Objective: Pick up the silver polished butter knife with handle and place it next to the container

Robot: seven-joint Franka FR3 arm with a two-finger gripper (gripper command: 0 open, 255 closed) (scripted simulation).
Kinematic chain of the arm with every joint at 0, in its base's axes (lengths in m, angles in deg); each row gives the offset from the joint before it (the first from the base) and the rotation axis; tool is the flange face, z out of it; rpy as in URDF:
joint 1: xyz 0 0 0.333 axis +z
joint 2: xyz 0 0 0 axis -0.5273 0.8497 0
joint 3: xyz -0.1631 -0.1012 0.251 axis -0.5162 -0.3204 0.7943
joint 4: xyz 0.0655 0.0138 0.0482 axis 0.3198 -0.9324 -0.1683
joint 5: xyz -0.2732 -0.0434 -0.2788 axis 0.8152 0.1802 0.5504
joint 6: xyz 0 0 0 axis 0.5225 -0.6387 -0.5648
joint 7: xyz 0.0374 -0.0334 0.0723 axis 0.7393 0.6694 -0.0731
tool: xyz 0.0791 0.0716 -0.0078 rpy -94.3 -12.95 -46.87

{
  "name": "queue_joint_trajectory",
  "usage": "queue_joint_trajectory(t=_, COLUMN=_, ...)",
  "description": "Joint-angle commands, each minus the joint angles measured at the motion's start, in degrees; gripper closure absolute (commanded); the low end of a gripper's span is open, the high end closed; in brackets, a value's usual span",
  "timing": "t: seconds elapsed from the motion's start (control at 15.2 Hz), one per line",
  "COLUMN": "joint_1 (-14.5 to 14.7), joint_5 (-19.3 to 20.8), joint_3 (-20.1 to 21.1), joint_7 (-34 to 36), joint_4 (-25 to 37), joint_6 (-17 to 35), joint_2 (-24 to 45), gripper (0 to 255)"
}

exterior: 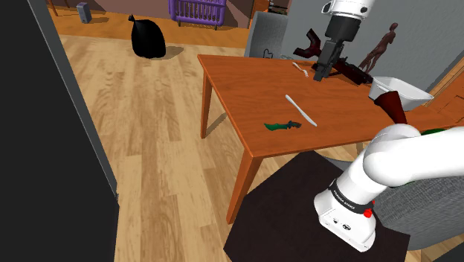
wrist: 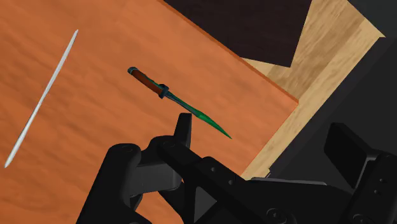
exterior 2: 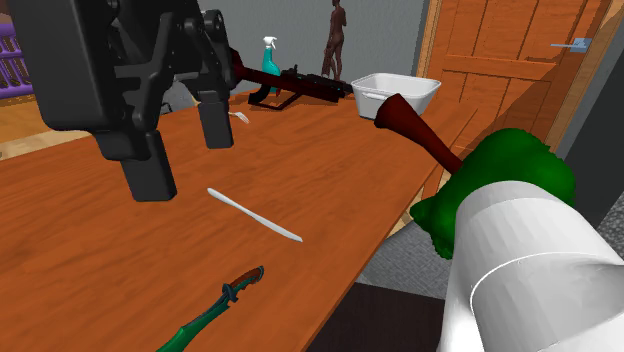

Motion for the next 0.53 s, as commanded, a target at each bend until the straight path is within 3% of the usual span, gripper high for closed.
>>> queue_joint_trajectory(t=0.0, joint_1=0.0, joint_5=0.0, joint_3=0.0, joint_7=0.0, joint_4=0.0, joint_6=0.0, joint_2=0.0, gripper=0)
queue_joint_trajectory(t=0.46, joint_1=-4.5, joint_5=3.9, joint_3=-2.9, joint_7=0.8, joint_4=-5.6, joint_6=12.8, joint_2=5.1, gripper=0)
